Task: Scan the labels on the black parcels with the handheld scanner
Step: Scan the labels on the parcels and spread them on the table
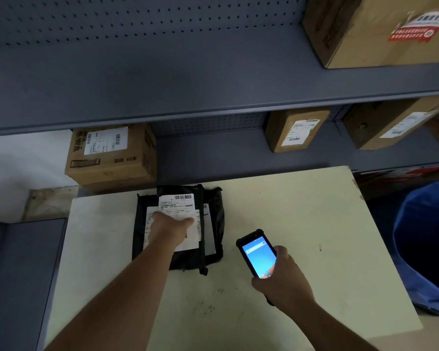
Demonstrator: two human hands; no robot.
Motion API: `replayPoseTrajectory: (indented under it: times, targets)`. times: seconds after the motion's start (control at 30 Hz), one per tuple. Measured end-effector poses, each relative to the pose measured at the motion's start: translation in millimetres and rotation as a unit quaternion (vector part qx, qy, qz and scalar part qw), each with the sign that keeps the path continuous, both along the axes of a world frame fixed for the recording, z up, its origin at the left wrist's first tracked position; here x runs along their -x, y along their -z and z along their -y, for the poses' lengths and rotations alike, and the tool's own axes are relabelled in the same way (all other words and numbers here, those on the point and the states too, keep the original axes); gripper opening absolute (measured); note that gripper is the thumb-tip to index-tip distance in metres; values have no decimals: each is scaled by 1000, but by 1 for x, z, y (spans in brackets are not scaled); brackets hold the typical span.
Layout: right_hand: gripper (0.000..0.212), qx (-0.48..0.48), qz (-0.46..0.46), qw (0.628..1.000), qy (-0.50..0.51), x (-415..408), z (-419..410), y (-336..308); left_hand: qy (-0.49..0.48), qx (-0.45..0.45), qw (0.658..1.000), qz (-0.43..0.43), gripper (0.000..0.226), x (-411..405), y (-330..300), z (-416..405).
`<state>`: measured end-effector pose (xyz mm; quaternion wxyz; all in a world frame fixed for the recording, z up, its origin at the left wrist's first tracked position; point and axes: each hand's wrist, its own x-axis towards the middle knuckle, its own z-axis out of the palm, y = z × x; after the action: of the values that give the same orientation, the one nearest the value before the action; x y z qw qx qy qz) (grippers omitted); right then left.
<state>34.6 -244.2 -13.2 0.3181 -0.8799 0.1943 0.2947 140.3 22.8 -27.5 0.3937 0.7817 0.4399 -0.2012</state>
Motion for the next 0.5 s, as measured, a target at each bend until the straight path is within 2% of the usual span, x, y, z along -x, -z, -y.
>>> replayPoseTrajectory:
  times: [0.17,0.3,0.4,0.5]
  targets:
    - [74,2,6,1000,-3,-1,3,-2,22,-61,998,16,87,1,4,10]
    - [73,-1,9,1000,0,0,7,-3,68,-127,989,15,79,4,-15,34]
    - [72,1,12,1000,1,1,12,-5,72,-109,991,37,74,5,-15,42]
    - [74,-2,7,1000,4,2,17,-8,84,-112,990,16,81,2,-14,42]
